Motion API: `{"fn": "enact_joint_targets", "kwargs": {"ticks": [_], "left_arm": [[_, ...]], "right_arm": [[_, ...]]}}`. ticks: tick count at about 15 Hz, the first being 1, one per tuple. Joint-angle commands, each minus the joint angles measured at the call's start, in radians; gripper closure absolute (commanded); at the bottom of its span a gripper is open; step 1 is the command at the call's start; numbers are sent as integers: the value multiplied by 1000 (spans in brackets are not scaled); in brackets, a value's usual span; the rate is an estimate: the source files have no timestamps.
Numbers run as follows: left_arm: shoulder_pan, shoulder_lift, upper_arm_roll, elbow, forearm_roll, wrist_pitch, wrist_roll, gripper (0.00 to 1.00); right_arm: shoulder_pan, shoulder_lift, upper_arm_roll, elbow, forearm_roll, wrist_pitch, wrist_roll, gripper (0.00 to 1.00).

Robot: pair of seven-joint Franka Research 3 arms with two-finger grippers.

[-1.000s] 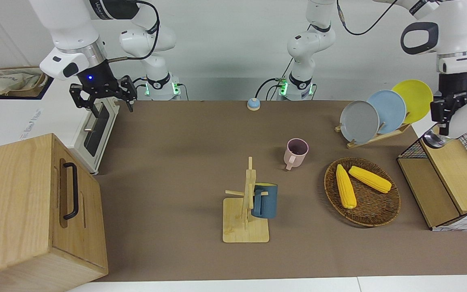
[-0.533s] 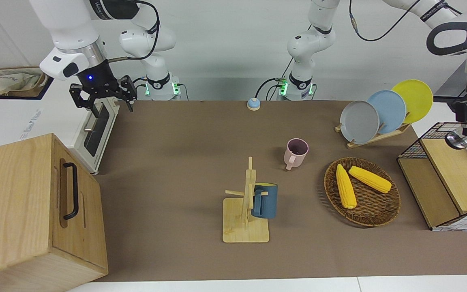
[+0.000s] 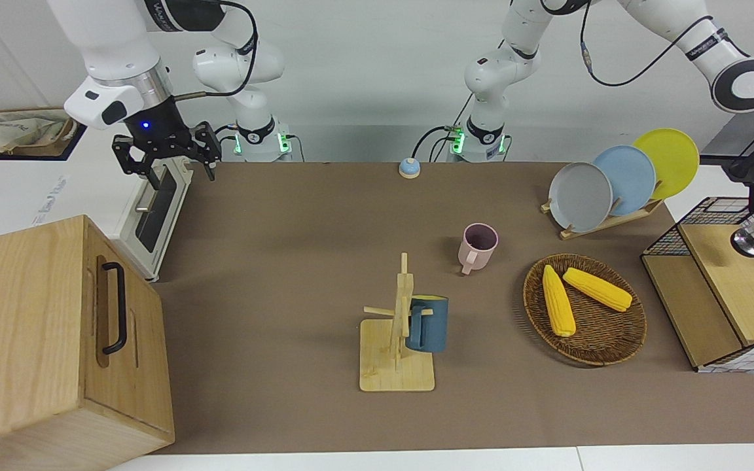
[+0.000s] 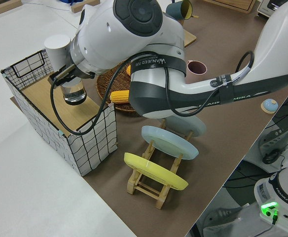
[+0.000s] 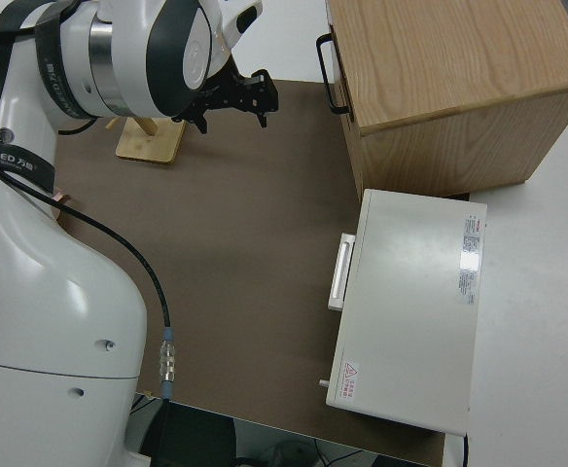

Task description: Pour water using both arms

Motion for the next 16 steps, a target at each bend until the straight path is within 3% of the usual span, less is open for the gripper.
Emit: {"fn": "enact_joint_targets", "kwargs": {"ticks": [1,7,10,16], "left_arm": [[25,67,-3,68,-107,-4,126,1000],[28,106,-3,94,-152,11,159,1000],[16,110,-20,80,-188,128,160,1000],[14,132,-23,73,-199,139,162,967]], "right_arm": [[-4,-5,2,3,1,-17,13,15],[-4,-5,2,3,1,-17,11,15],[-4,-5,2,3,1,-17,13,15],[-4,-5,2,3,1,-17,13,15]]}}
